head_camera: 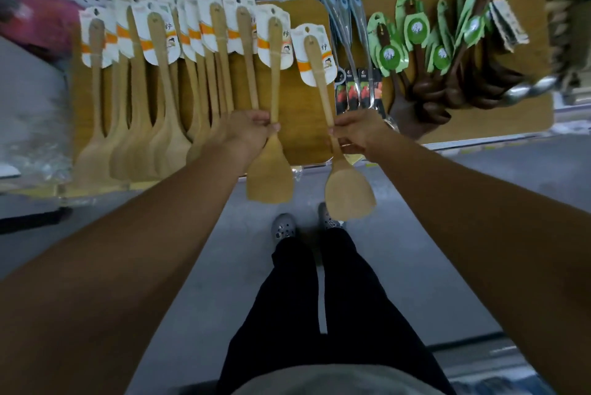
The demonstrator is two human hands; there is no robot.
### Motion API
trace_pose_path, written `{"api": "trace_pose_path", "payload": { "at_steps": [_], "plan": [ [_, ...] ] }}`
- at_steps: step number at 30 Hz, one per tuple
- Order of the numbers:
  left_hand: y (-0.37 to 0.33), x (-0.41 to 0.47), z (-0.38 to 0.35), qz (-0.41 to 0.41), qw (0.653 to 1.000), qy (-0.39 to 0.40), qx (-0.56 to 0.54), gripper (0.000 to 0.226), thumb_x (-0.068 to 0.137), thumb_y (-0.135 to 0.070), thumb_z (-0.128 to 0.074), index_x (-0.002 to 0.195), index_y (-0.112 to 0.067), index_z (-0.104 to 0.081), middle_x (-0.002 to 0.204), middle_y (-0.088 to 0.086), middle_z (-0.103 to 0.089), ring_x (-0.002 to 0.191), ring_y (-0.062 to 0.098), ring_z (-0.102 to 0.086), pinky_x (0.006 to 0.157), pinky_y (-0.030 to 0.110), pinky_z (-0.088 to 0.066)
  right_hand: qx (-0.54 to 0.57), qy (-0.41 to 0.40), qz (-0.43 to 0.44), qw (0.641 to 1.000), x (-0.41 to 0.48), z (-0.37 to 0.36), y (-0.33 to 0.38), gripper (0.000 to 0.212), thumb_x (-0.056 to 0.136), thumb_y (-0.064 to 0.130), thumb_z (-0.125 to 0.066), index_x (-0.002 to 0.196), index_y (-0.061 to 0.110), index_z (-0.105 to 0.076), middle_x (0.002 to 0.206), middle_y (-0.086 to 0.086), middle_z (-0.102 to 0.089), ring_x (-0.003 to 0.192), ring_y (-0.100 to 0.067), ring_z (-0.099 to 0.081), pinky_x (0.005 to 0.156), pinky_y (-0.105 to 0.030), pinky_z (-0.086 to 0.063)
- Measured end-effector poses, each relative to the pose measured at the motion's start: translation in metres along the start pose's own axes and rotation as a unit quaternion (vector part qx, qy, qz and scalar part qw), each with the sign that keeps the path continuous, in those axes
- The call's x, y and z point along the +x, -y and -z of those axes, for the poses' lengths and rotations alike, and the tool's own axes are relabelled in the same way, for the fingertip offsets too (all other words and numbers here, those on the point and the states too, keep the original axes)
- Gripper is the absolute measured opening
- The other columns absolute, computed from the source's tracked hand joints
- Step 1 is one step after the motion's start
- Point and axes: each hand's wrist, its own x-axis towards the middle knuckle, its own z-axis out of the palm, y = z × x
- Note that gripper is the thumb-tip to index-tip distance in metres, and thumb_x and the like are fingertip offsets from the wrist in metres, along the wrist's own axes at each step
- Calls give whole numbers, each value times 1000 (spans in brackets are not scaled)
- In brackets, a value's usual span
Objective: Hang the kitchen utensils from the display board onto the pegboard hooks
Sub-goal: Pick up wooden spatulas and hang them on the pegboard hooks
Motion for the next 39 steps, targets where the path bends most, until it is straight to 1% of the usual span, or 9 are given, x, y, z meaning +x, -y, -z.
{"api": "trace_pose_path", "payload": {
  "at_steps": [3,9,12,18,23,27,32,35,39],
  "plan": [
    [-7,-19,-8,-10,999,31,-17,25,79,-10,-80,101,-17,-70,104,2,-68,97,20,-68,93,37,-55,38,-1,9,999,-20,15,-13,26,86,-2,-72,111,-1,-68,89,-17,-72,74,-28,-72,79,-48,-62],
    [-16,-54,-30,-52,995,82,-1,25,77,-7,-80,92,-23,-67,105,10,-71,97,24,-68,93,41,-55,148,-16,31,988,-70,47,-36,16,86,-14,-64,101,-8,-65,89,-19,-66,65,-21,-71,62,-29,-62],
    [-27,-86,-51,-100,986,131,18,27,80,-6,-78,87,-29,-66,95,0,-71,96,21,-68,89,37,-55,192,-63,40,979,-94,71,-52,32,86,-16,-64,117,-15,-58,100,-24,-64,75,-30,-68,66,-31,-63],
    [-47,-136,-101,-181,962,197,51,28,79,-8,-79,104,-18,-70,97,1,-72,92,15,-68,82,30,-56,217,-137,71,964,-151,129,-89,31,81,-14,-70,111,-9,-65,106,-31,-68,82,-33,-71,77,-34,-63],
    [-77,-183,-159,-206,942,257,65,35,80,-1,-76,113,-12,-68,104,6,-71,95,16,-67,84,29,-57,295,-177,109,933,-187,190,-118,24,82,-14,-70,99,4,-68,101,-24,-71,82,-30,-73,79,-34,-62],
    [-95,-227,-212,-226,923,304,67,39,81,5,-73,115,-10,-64,97,-1,-70,83,-1,-67,72,15,-55,344,-208,118,908,-212,248,-148,28,84,-12,-68,109,-1,-67,103,-22,-71,85,-32,-74,84,-42,-61],
    [-112,-291,-294,-256,903,336,74,37,81,5,-73,110,-17,-66,104,5,-71,86,3,-68,72,15,-53,375,-233,144,886,-247,336,-185,26,85,-11,-68,107,3,-67,101,-18,-71,74,-22,-75,77,-37,-62],
    [-122,-338,-348,-261,899,348,49,37,81,11,-69,101,-20,-64,96,-1,-69,75,-5,-66,68,12,-53,374,-251,166,877,-274,392,-205,23,86,-9,-68,100,9,-68,104,-19,-71,75,-22,-75,73,-34,-62],
    [-137,-382,-407,-283,883,372,43,36,80,8,-72,99,-23,-66,98,-3,-70,80,0,-66,78,20,-56,376,-288,189,860,-303,459,-232,23,86,-7,-68,102,9,-68,110,-22,-70,81,-27,-76,73,-33,-61]
  ]
}}
